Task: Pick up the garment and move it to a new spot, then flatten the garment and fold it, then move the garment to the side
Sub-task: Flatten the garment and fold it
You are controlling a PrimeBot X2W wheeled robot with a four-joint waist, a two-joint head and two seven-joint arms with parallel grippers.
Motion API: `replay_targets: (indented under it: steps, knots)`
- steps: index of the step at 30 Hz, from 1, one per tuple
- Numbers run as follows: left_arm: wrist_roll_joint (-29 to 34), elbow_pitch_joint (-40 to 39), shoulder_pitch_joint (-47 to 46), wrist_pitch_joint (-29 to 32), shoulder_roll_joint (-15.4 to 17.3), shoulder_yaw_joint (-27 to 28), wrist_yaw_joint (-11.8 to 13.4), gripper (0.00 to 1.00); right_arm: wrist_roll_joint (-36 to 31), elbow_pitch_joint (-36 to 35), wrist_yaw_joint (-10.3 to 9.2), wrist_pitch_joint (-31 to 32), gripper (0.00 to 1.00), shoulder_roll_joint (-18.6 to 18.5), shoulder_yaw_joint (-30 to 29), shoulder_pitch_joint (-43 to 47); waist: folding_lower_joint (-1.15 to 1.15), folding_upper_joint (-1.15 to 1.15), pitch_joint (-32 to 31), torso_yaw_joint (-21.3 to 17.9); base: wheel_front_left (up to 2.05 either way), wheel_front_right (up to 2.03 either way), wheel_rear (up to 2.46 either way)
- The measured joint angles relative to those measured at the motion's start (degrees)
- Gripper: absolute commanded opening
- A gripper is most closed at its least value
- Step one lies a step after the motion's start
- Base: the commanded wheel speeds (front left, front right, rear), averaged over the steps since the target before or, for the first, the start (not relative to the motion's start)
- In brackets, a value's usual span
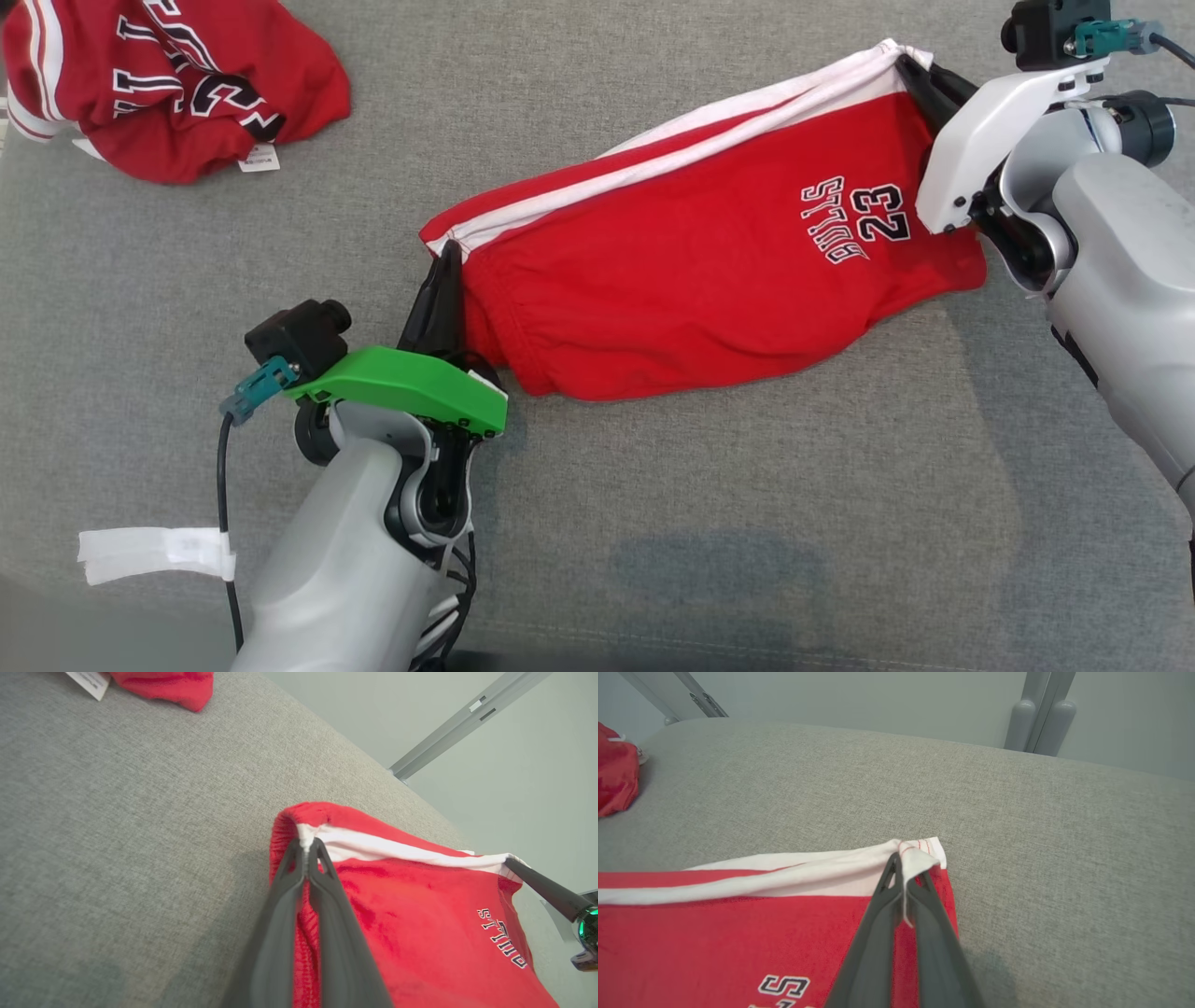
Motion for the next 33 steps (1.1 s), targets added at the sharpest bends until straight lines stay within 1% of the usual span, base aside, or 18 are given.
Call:
replay_targets:
  steps: [1,2,3,4,5,6,7,11,15,21,24,27,33]
  knots:
    - [0.01,-0.08,-0.08,0.0,-0.01,-0.13,0.07,0.0,0.14,0.62,0.0,-0.44,0.47,0.12,0.56,-0.42,0.0,0.0,0.04,0.08,0.0,0.0,0.0]
    - [0.15,-0.23,-0.13,0.0,-0.01,-0.18,0.32,0.01,0.26,1.36,0.0,-1.02,0.85,0.22,1.05,-0.87,0.0,0.0,0.06,0.15,0.0,0.0,0.0]
    - [0.38,-0.4,-0.16,0.0,0.0,-0.21,0.42,0.09,0.59,1.98,0.0,-1.46,1.0,0.34,1.51,-1.37,0.0,0.0,0.06,0.22,0.0,0.0,0.0]
    - [0.94,-0.38,-0.18,0.0,0.0,-0.33,0.49,0.32,0.81,2.49,0.0,-2.2,1.0,0.47,1.88,-1.8,0.0,0.0,0.05,0.29,0.0,0.0,0.0]
    - [1.44,-0.4,-0.18,0.0,-0.01,-0.4,0.67,0.46,1.08,3.07,0.0,-2.82,1.0,0.65,2.27,-2.21,0.0,0.0,0.04,0.34,0.0,0.0,0.0]
    - [1.67,-0.44,-0.18,0.0,-0.01,-0.4,0.7,0.78,1.32,3.54,0.0,-3.22,1.0,0.9,2.66,-2.52,0.0,0.0,-0.01,0.36,0.0,0.0,0.0]
    - [1.88,-0.47,-0.17,0.0,0.0,-0.44,0.71,1.0,1.64,4.01,0.0,-3.63,1.0,1.2,3.1,-2.68,0.0,0.0,-0.08,0.36,0.0,0.0,0.0]
    - [4.47,-0.87,0.15,0.0,0.18,-0.65,0.93,1.0,3.11,4.79,0.0,-5.04,1.0,1.47,4.85,-2.91,0.0,0.0,-0.55,0.25,0.0,0.0,0.0]
    - [6.88,-2.1,1.44,0.0,1.81,-0.6,1.53,1.0,4.94,4.48,0.0,-6.38,1.0,0.68,6.68,-3.2,0.0,0.0,-1.34,-0.17,0.0,0.0,0.0]
    - [11.09,-7.68,4.82,-0.01,4.68,1.37,2.91,1.0,7.35,3.11,0.0,-7.27,1.0,-1.57,9.83,-2.59,-0.01,-0.01,-3.23,-1.26,0.0,0.0,0.0]
    - [12.16,-10.31,6.28,0.0,5.17,2.59,3.01,1.0,8.43,2.7,0.0,-7.43,1.0,-2.16,10.76,-2.03,0.0,-0.01,-4.07,-1.65,0.0,0.0,0.0]
    - [15.4,-13.89,8.18,0.0,6.02,3.45,3.81,1.0,9.7,2.3,0.0,-7.8,1.0,-2.66,12.01,-0.54,-0.01,-0.01,-5.58,-2.17,0.0,0.0,0.0]
    - [18.8,-18.56,12.26,0.0,7.27,4.82,5.38,1.0,12.35,2.09,0.0,-8.33,1.0,-3.25,14.18,2.45,-0.01,-0.01,-9.17,-2.89,0.0,0.0,0.0]
